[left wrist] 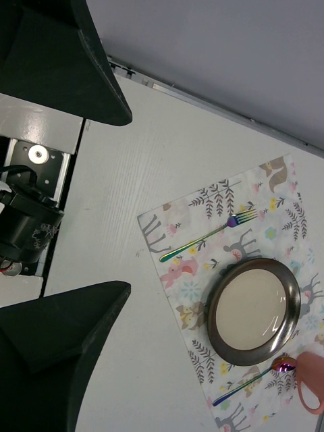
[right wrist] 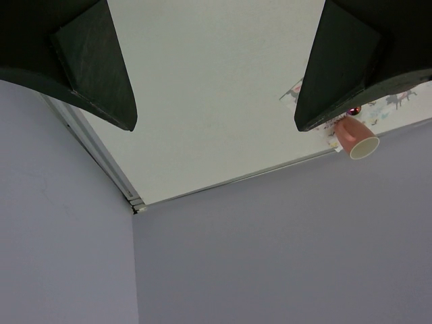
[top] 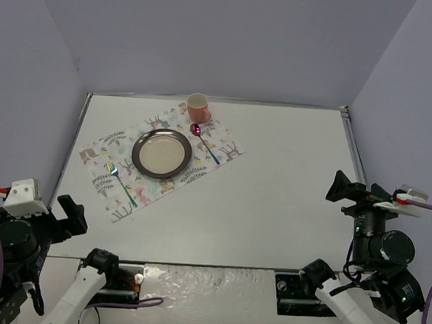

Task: Set the dinner table for one person

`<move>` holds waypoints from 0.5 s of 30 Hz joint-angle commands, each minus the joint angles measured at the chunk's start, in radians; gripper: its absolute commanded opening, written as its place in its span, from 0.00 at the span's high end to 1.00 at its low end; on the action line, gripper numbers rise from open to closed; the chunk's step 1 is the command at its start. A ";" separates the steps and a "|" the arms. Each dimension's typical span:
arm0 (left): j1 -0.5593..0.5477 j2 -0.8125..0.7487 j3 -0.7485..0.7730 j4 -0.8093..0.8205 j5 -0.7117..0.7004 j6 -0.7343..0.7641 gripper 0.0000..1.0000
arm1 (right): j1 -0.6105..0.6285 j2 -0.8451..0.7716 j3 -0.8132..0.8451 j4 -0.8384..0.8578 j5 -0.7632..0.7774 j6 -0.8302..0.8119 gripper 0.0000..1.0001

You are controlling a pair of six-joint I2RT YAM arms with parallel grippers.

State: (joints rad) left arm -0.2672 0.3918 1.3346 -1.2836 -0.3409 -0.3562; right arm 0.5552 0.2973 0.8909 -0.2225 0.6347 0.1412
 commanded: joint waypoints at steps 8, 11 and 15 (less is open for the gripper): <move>-0.016 -0.034 0.003 -0.071 0.119 -0.066 0.03 | -0.003 0.004 0.027 -0.121 0.062 0.034 0.00; -0.018 -0.054 -0.012 -0.098 0.139 -0.094 0.03 | -0.002 0.006 0.032 -0.125 0.059 0.030 0.00; -0.020 -0.081 -0.035 -0.117 0.156 -0.114 0.03 | -0.001 0.024 0.036 -0.130 0.027 0.015 0.00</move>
State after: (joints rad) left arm -0.2804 0.3073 1.3172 -1.3621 -0.2186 -0.4288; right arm 0.5552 0.2689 0.8917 -0.3893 0.6659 0.1677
